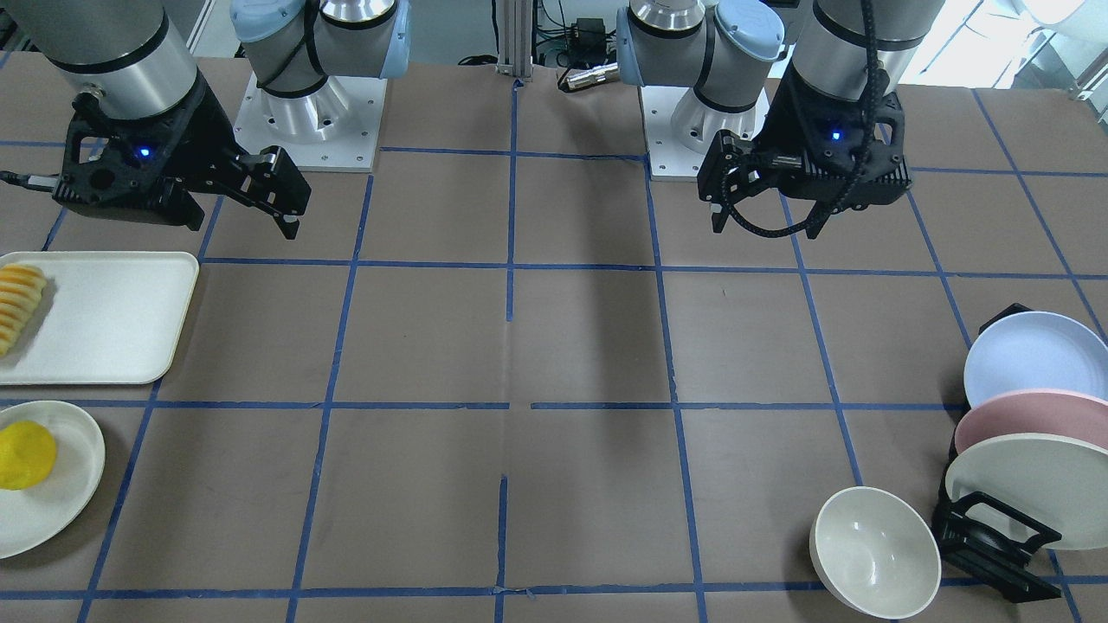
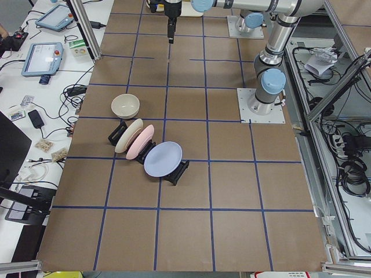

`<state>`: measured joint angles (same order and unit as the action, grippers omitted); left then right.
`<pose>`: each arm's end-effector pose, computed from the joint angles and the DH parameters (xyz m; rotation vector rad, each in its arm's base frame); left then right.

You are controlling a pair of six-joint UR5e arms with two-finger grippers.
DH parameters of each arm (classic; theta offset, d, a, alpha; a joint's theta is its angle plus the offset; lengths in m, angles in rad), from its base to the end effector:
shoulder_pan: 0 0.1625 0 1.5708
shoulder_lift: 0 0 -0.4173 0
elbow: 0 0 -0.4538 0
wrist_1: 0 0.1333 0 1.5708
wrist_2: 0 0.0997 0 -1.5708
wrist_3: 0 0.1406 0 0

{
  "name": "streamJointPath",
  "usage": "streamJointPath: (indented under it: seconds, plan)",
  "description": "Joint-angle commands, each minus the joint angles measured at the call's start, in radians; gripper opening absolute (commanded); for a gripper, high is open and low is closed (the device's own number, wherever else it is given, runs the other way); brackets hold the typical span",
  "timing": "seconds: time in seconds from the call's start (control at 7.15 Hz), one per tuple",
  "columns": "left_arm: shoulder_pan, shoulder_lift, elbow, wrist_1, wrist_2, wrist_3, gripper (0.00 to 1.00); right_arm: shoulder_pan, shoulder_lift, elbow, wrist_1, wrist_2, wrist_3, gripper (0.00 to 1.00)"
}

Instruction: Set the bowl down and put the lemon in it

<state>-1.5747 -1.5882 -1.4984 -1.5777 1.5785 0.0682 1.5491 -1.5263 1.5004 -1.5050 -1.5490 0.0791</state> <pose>-0.1344 -0.5662 0.4690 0.1126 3.1294 -0.0749 0.1240 -0.5690 0.4467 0.1579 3.1163 0.0632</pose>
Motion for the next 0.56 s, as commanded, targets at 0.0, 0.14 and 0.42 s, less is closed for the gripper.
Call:
streamJointPath:
  seconds: [0.0, 0.14, 0.42]
  plan:
    - [-0.001, 0.007, -0.002, -0.031, -0.024, -0.01, 0.94, -0.001, 0.001, 0.0, -0.001, 0.0, 0.002, 1.0]
    - [-0.002, 0.005, -0.006, -0.025, -0.018, -0.011, 0.94, -0.001, 0.0, 0.0, -0.001, 0.003, 0.001, 1.0]
    - [0.118, -0.074, 0.01, 0.051, 0.003, 0.019, 0.99, -0.016, 0.005, 0.004, -0.023, 0.001, -0.019, 1.0]
